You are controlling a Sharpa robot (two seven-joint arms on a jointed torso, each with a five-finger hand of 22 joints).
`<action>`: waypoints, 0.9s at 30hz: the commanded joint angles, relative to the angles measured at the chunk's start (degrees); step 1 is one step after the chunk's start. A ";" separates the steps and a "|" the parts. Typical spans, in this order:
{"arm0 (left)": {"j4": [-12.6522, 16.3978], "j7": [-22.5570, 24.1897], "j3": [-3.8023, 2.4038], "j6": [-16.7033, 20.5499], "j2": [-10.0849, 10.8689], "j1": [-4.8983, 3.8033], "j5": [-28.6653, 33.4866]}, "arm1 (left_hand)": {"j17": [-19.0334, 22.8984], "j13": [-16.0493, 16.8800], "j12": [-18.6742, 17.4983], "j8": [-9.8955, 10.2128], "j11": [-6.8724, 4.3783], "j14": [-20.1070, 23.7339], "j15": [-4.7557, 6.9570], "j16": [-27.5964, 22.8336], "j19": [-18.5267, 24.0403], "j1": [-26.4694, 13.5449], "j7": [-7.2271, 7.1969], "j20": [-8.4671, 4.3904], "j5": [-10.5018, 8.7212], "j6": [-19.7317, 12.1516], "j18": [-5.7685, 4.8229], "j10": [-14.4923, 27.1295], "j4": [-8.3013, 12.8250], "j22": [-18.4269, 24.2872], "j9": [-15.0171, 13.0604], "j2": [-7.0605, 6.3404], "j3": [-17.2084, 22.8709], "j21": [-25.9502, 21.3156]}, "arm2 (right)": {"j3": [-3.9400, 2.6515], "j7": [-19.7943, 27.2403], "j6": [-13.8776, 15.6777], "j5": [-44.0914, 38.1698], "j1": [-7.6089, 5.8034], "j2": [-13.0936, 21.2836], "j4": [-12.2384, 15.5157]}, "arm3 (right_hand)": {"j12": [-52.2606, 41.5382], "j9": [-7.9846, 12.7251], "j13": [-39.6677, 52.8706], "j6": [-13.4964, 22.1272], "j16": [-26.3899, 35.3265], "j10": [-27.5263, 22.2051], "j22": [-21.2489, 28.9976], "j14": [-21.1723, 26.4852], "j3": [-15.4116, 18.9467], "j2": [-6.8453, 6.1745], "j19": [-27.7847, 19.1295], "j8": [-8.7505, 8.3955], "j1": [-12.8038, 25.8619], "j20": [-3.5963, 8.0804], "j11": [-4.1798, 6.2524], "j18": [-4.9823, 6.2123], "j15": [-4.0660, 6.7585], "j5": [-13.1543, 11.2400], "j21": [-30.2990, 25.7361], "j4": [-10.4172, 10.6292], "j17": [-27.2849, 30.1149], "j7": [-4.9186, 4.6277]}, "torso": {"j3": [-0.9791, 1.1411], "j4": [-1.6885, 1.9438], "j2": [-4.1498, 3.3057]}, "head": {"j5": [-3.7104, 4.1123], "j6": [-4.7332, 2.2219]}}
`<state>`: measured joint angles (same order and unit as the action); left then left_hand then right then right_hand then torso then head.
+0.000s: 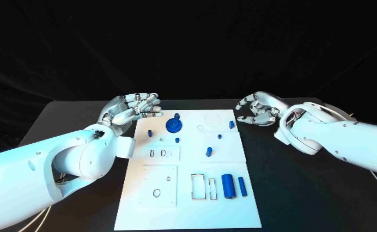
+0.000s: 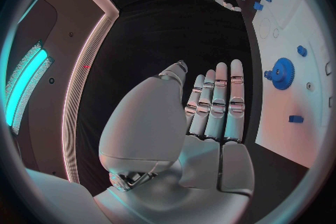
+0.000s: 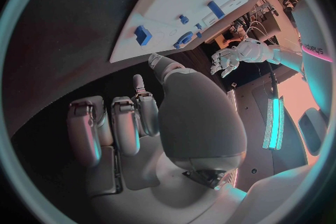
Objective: Assemble the parts on the task board
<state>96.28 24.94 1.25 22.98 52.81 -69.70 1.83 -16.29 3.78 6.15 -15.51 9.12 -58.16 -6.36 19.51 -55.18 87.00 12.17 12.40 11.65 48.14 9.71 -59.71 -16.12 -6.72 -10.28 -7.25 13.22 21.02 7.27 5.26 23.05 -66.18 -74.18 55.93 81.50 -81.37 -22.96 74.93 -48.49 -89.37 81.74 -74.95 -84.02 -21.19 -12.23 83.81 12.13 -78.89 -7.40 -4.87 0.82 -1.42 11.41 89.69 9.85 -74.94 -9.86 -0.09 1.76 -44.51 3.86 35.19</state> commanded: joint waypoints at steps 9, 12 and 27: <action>-0.21 0.30 -0.03 -1.33 -0.18 -0.06 -0.26 | -0.09 -0.05 -0.33 0.28 0.13 0.21 -0.20 -0.32 -0.19 0.31 -0.11 0.05 -0.36 -0.20 0.81 -0.13 -0.02 0.07 0.06 -0.35 0.27 -0.21 | 0.05 1.10 -2.25 -1.38 2.00 -0.38 -1.68 | -0.02 0.16 5.86 0.74 -0.24 -0.18 -15.05 -5.62 -0.16 -0.41 6.19 -0.57 -0.59 0.19 -0.31 -0.82 0.33 0.44 0.31 -0.49 -13.49 -0.17 | -0.12 0.02 -0.02 | -0.18 0.44; -0.22 0.30 -0.03 -1.33 -0.16 -0.06 -0.26 | -0.09 -0.05 -0.33 0.28 0.13 0.21 -0.20 -0.32 -0.19 0.31 -0.11 0.05 -0.36 -0.20 0.81 -0.13 -0.02 0.07 0.06 -0.35 0.27 -0.21 | 0.05 0.90 -2.10 -1.78 2.35 -0.69 -1.84 | -0.02 0.16 5.86 0.74 -0.24 -0.18 -15.05 -5.62 -0.16 -0.41 6.19 -0.57 -0.59 0.19 -0.31 -0.82 0.33 0.44 0.31 -0.49 -13.49 -0.17 | -0.16 0.05 0.01 | -0.25 0.60; -0.22 0.26 -0.03 -1.33 -0.05 -0.06 -0.28 | -0.09 -0.05 -0.33 0.28 0.13 0.21 -0.20 -0.32 -0.19 0.31 -0.11 0.05 -0.36 -0.20 0.81 -0.13 -0.02 0.07 0.06 -0.35 0.27 -0.21 | 0.05 0.26 -1.57 -2.28 3.30 -2.67 -2.48 | -0.20 0.19 6.04 0.77 -0.27 -0.01 -15.05 -5.64 -0.23 -0.24 6.19 -0.69 -0.37 0.13 -0.43 -0.82 0.24 0.79 0.31 -0.33 -13.60 -0.29 | -0.23 0.08 0.08 | -0.34 0.90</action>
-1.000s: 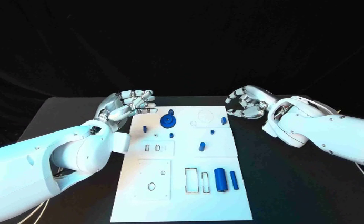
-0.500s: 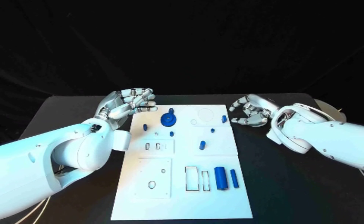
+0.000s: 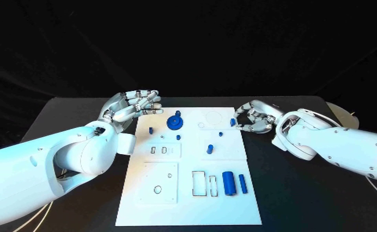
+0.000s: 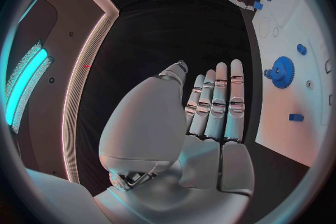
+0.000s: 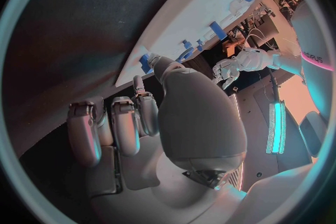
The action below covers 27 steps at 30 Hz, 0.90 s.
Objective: Assemble the parts on the task board
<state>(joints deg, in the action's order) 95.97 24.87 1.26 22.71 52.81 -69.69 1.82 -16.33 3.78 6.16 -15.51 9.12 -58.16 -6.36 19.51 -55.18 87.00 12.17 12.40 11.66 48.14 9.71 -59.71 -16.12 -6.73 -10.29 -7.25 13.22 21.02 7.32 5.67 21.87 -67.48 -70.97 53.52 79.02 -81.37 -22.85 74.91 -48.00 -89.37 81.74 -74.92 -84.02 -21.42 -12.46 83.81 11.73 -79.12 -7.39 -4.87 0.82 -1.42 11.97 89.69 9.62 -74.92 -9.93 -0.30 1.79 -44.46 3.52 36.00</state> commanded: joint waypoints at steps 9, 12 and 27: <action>0.10 0.29 -0.04 -1.03 0.03 -0.06 -0.29 | -0.10 -0.04 -0.42 0.30 0.13 0.22 -0.20 -0.39 -0.20 0.47 -0.12 0.05 -0.35 -0.18 0.81 -0.19 0.04 0.12 0.07 -0.44 0.37 -0.24 | 0.01 -0.19 -0.26 -1.28 0.17 -1.22 -0.34 | -0.44 0.00 6.28 -0.27 -0.30 0.23 -15.08 -5.67 -0.21 0.38 6.19 -0.12 0.12 0.05 -0.49 -0.82 0.17 0.37 0.31 0.14 -13.73 -0.29 | 0.00 -0.05 0.03 | -0.13 0.18; 0.12 0.28 -0.04 -1.04 0.04 -0.06 -0.30 | -0.10 -0.04 -0.42 0.30 0.13 0.22 -0.20 -0.39 -0.20 0.47 -0.12 0.05 -0.35 -0.18 0.81 -0.19 0.04 0.12 0.07 -0.44 0.37 -0.24 | 0.01 -0.27 -0.18 -1.30 0.18 -1.46 -0.53 | -0.52 -0.03 6.35 -0.50 -0.31 0.31 -15.08 -5.68 -0.30 0.51 6.19 -0.05 0.18 0.03 -0.49 -0.82 0.15 0.40 0.31 0.21 -13.77 -0.29 | 0.03 -0.06 0.06 | -0.17 0.13; 0.17 0.16 -0.04 -1.05 0.12 -0.06 -0.30 | -0.13 -0.04 -0.48 0.31 0.14 0.23 -0.20 -0.42 -0.21 0.52 -0.11 0.05 -0.35 -0.18 0.81 -0.21 0.04 0.14 0.08 -0.45 0.44 -0.26 | 0.01 -0.64 -0.09 -1.32 0.21 -2.61 -1.64 | -1.16 -0.29 6.96 -2.92 -0.36 0.99 -15.08 -5.72 -1.57 1.62 6.19 0.71 0.27 0.08 -0.20 -0.82 0.33 0.38 0.31 0.35 -13.95 0.06 | 0.11 -0.02 0.02 | -0.15 0.17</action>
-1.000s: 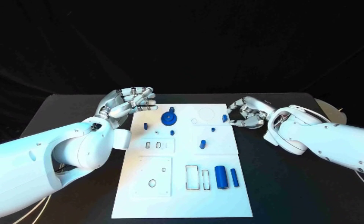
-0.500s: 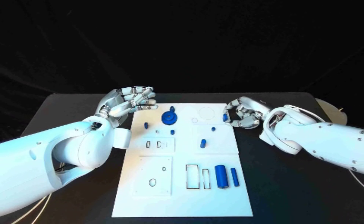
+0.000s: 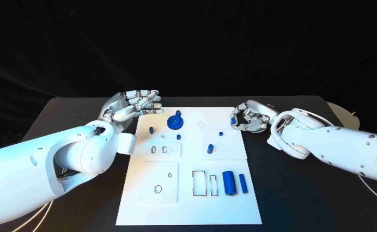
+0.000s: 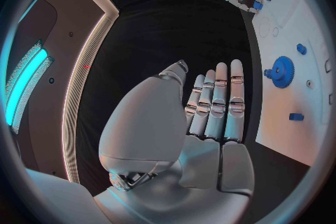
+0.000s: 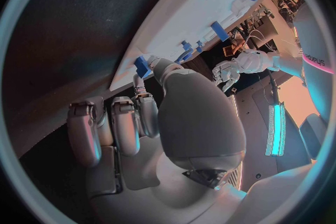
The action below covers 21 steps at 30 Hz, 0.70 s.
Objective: Assemble the parts on the task board
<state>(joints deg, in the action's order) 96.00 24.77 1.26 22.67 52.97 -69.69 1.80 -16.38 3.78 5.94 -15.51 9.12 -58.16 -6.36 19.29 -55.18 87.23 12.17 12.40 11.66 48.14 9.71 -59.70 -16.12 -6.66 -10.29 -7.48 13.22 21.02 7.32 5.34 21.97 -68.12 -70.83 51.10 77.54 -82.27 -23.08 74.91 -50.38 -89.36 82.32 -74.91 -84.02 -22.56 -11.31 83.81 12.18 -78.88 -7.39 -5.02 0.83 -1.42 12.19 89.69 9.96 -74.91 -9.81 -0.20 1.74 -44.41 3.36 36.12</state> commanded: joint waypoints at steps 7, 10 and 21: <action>0.13 0.21 -0.04 -1.04 -0.02 -0.06 -0.29 | -0.09 -0.04 -0.26 0.31 0.14 0.23 -0.20 -0.20 -0.21 0.29 -0.11 0.05 -0.35 -0.18 0.81 -0.21 0.04 0.07 0.09 -0.22 0.44 -0.26 | 0.01 -0.61 -0.07 -0.68 0.17 -0.63 -0.22 | -0.52 -0.19 7.21 -1.67 -0.38 0.69 -15.09 -5.73 -0.97 0.87 6.19 0.67 0.09 0.26 0.22 -0.83 0.56 -0.22 0.31 -0.01 -14.02 0.29 | 0.03 -0.03 0.00 | -0.09 0.28; 0.12 0.19 -0.04 -1.05 -0.01 -0.06 -0.29 | -0.09 -0.04 -0.26 0.31 0.14 0.23 -0.20 -0.20 -0.21 0.29 -0.11 0.05 -0.35 -0.18 0.81 -0.21 0.04 0.07 0.09 -0.22 0.44 -0.26 | 0.01 -0.77 0.10 -0.72 0.18 -0.67 -0.36 | -0.58 -0.23 7.28 -1.98 -0.39 0.77 -15.09 -5.74 -1.13 0.97 6.19 0.80 0.06 0.32 0.32 -0.83 0.63 -0.27 0.31 -0.05 -14.05 0.40 | 0.02 0.00 0.01 | -0.04 0.32; 0.13 0.15 -0.04 -1.04 0.05 -0.06 -0.29 | -0.09 -0.04 -0.26 0.31 0.14 0.23 -0.20 -0.20 -0.21 0.29 -0.11 0.05 -0.35 -0.18 0.81 -0.21 0.04 0.07 0.09 -0.22 0.44 -0.26 | 0.01 -0.87 1.60 -0.79 0.20 -0.56 -0.65 | -0.74 -0.56 7.44 -3.62 -0.42 0.99 -15.09 -5.78 -2.18 1.92 6.19 1.65 -0.29 0.76 0.96 -0.83 1.16 -0.22 0.31 -0.44 -14.21 1.14 | 0.05 -0.04 -0.01 | -0.08 0.34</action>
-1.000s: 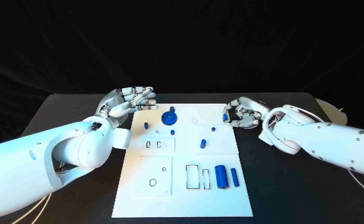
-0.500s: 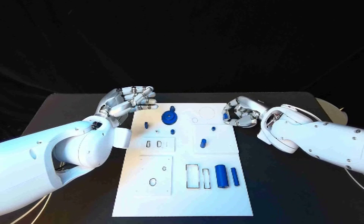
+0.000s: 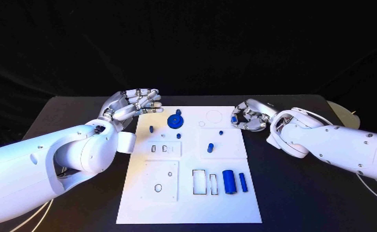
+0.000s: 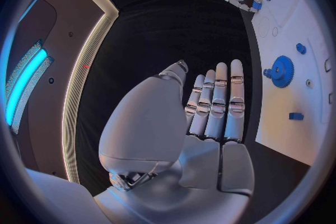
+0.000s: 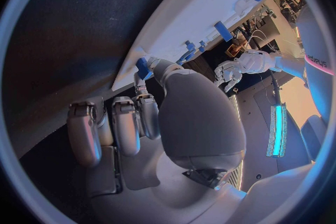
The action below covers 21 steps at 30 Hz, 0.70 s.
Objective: Assemble the parts on the task board
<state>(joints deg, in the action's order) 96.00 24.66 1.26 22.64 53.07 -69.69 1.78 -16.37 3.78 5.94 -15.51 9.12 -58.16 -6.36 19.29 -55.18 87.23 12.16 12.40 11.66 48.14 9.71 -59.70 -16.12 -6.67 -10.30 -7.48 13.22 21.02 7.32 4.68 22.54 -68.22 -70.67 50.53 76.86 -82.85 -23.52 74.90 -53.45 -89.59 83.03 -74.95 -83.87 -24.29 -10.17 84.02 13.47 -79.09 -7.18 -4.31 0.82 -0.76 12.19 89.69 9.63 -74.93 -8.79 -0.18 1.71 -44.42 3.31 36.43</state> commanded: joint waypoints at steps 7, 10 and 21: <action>0.09 0.27 -0.04 -0.99 -0.04 -0.06 -0.27 | -0.10 -0.04 -0.27 0.31 0.14 0.23 -0.20 -0.20 -0.21 0.29 -0.11 0.05 -0.35 -0.18 0.81 -0.21 0.05 0.08 0.09 -0.23 0.44 -0.26 | 0.00 0.21 2.50 -0.70 0.05 -0.01 0.45 | -0.26 -0.52 7.56 -1.70 -0.21 0.46 -15.05 -5.94 -1.20 1.68 5.98 1.21 -0.24 0.99 0.78 -0.82 0.97 -0.08 0.31 -0.47 -14.22 0.71 | 0.01 0.05 0.02 | -0.03 0.04; 0.09 0.27 -0.04 -1.01 -0.05 -0.06 -0.27 | -0.10 -0.04 -0.27 0.31 0.14 0.23 -0.20 -0.20 -0.21 0.29 -0.11 0.05 -0.35 -0.18 0.81 -0.21 0.05 0.08 0.09 -0.23 0.44 -0.26 | -0.01 0.44 3.08 -0.70 0.05 0.03 0.77 | -0.38 -0.76 7.70 -2.27 -0.21 0.62 -15.05 -5.94 -1.54 2.20 5.98 1.71 -0.32 1.20 1.05 -0.82 1.20 0.01 0.31 -0.65 -14.24 1.03 | 0.01 -0.01 0.01 | -0.10 0.09; -0.16 0.26 -0.04 -1.08 -0.15 -0.06 -0.27 | -0.17 -0.04 -0.40 0.35 0.16 0.23 -0.22 -0.28 -0.24 0.34 -0.08 0.05 -0.35 -0.17 0.80 -0.24 -0.01 0.13 0.11 -0.21 0.60 -0.29 | -0.19 -3.02 6.39 -2.57 -0.98 1.19 7.01 | -0.75 -2.23 8.17 -4.00 -0.24 1.36 -15.05 -5.98 -1.91 3.78 5.98 4.28 1.18 2.34 2.40 -0.82 2.42 -0.15 0.31 -0.45 -14.38 2.55 | -0.05 0.02 0.22 | -0.29 0.13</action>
<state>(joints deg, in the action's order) 95.86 24.59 1.26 22.60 53.03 -69.69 1.77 -16.49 3.78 5.71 -15.51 9.12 -58.16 -6.36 19.29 -55.17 87.23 12.17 12.40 11.65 48.14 9.71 -59.70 -16.13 -6.59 -10.24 -7.48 13.55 21.02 7.19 3.98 26.85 -68.76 -71.41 51.74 82.86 -83.37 -24.11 74.95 -55.58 -89.59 84.04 -74.93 -84.04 -26.19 -6.98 83.99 15.77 -78.19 -5.11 -2.25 0.82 1.25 12.12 89.69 8.85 -74.93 -8.08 -0.22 1.64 -44.27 3.08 36.52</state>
